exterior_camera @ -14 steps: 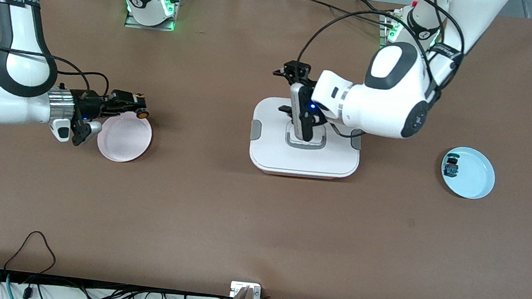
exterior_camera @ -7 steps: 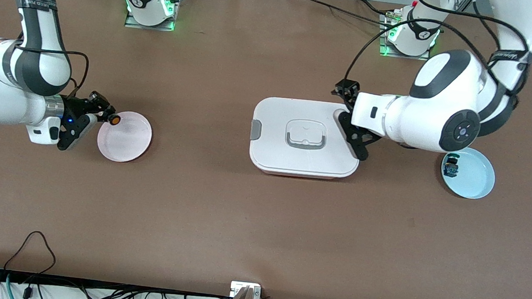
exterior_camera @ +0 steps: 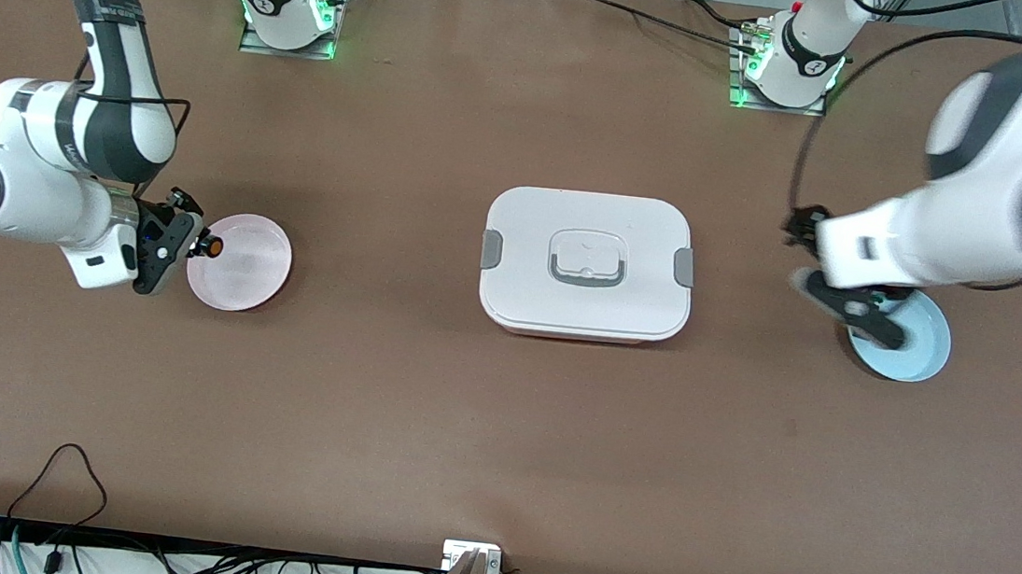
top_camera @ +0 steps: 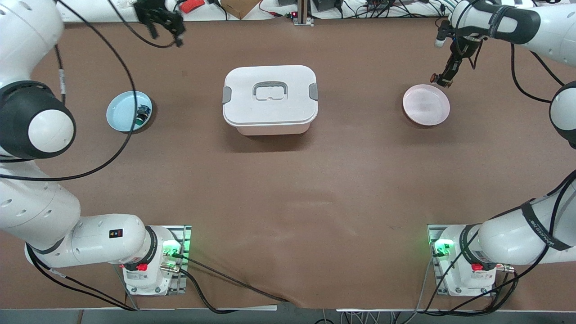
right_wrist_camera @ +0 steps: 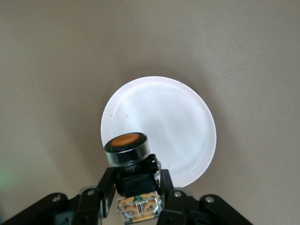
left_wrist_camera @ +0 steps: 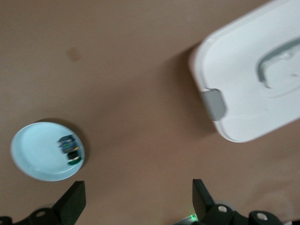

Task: Transfer orange switch to right arm and place

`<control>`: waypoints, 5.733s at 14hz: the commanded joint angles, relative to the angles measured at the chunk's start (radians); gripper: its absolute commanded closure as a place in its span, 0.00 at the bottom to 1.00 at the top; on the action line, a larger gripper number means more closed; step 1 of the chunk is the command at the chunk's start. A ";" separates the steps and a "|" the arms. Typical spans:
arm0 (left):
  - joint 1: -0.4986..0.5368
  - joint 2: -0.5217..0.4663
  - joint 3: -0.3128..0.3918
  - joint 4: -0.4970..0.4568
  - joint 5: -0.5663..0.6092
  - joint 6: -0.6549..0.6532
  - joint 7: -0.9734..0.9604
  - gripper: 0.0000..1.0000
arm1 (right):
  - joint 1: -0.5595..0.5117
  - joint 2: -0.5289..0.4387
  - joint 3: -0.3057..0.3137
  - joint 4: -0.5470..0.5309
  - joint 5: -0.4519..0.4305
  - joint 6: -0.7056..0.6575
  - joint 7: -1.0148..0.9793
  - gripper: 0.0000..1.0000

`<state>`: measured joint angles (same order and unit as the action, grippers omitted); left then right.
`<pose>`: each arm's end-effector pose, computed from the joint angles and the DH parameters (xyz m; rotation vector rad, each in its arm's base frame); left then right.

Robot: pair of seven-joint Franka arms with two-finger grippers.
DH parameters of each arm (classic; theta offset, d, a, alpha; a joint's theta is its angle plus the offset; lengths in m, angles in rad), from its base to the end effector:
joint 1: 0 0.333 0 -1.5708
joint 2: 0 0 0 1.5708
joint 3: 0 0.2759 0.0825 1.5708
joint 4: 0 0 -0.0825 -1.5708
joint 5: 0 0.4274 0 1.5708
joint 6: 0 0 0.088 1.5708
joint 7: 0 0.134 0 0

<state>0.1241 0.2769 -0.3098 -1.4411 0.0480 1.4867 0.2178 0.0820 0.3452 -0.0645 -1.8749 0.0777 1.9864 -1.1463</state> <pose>0.6363 -0.0953 0.4514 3.0213 -0.6168 -0.3369 0.6159 0.0175 0.2218 -2.5107 -1.5835 0.2571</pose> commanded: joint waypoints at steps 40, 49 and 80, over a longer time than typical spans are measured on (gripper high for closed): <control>0.014 -0.269 0.146 -0.199 -0.023 0.139 -0.296 0.00 | 0.032 -0.126 0.000 0.043 -0.096 0.063 -0.176 0.00; 0.014 -0.268 0.147 -0.199 -0.022 0.141 -0.296 0.00 | 0.027 -0.129 -0.046 0.220 0.054 -0.175 0.365 0.00; 0.054 -0.252 0.150 -0.188 -0.023 0.138 -0.262 0.00 | -0.073 -0.238 -0.034 0.237 -0.116 -0.310 1.128 0.00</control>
<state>0.1688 0.0098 -0.1498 -1.6631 0.0363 1.6435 -0.0682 0.0109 0.1418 -0.1069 -1.6157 -0.0505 1.6741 -0.0421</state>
